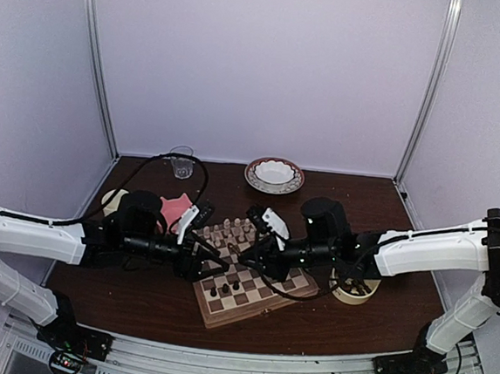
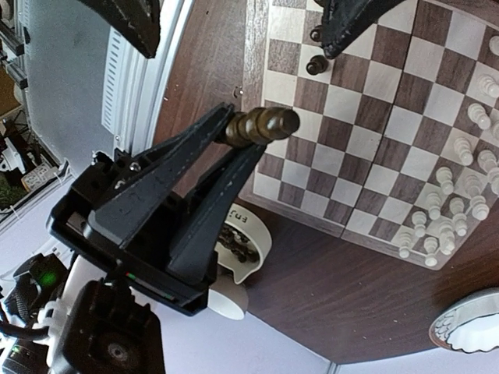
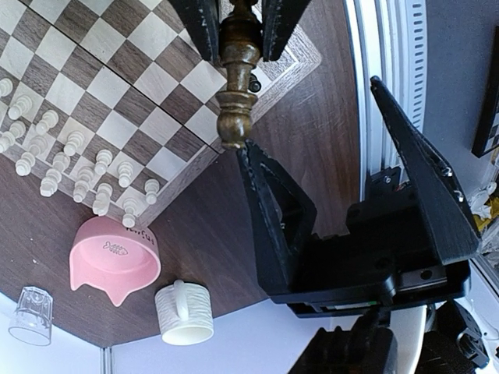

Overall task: Set up the chess pieces on the board
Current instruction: Pass from the right arm to the left

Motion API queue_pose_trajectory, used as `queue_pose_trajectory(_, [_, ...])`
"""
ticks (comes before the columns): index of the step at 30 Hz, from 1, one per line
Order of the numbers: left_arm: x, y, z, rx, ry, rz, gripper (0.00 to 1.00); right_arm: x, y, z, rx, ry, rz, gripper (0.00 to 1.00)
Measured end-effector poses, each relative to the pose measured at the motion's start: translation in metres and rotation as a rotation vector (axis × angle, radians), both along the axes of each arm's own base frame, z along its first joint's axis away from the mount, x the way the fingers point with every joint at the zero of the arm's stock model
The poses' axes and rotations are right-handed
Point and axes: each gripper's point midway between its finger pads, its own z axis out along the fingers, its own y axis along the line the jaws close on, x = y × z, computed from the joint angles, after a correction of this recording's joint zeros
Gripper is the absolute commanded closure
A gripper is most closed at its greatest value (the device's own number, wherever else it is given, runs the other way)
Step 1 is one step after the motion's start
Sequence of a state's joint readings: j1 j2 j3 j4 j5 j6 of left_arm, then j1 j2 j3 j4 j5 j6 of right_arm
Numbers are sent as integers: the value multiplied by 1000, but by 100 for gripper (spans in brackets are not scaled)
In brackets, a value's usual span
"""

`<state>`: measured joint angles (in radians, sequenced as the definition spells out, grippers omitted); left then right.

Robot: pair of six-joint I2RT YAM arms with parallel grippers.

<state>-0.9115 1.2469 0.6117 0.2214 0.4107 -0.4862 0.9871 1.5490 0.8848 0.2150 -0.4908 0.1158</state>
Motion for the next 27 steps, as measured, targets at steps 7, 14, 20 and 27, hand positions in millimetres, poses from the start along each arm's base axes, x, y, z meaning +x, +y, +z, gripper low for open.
queue_pose_trajectory(7, [-9,-9,-5,-13,48,-70,40,-13,5,2,5,-20,52,87])
queue_pose_trajectory(14, [-13,-14,1,-44,57,-104,48,-22,8,4,8,-38,87,88])
queue_pose_trajectory(20, [-13,-14,3,-52,53,-104,53,-28,10,3,5,-51,112,88])
queue_pose_trajectory(27, [-13,-15,3,-55,57,-103,70,-34,11,1,-4,-58,135,87])
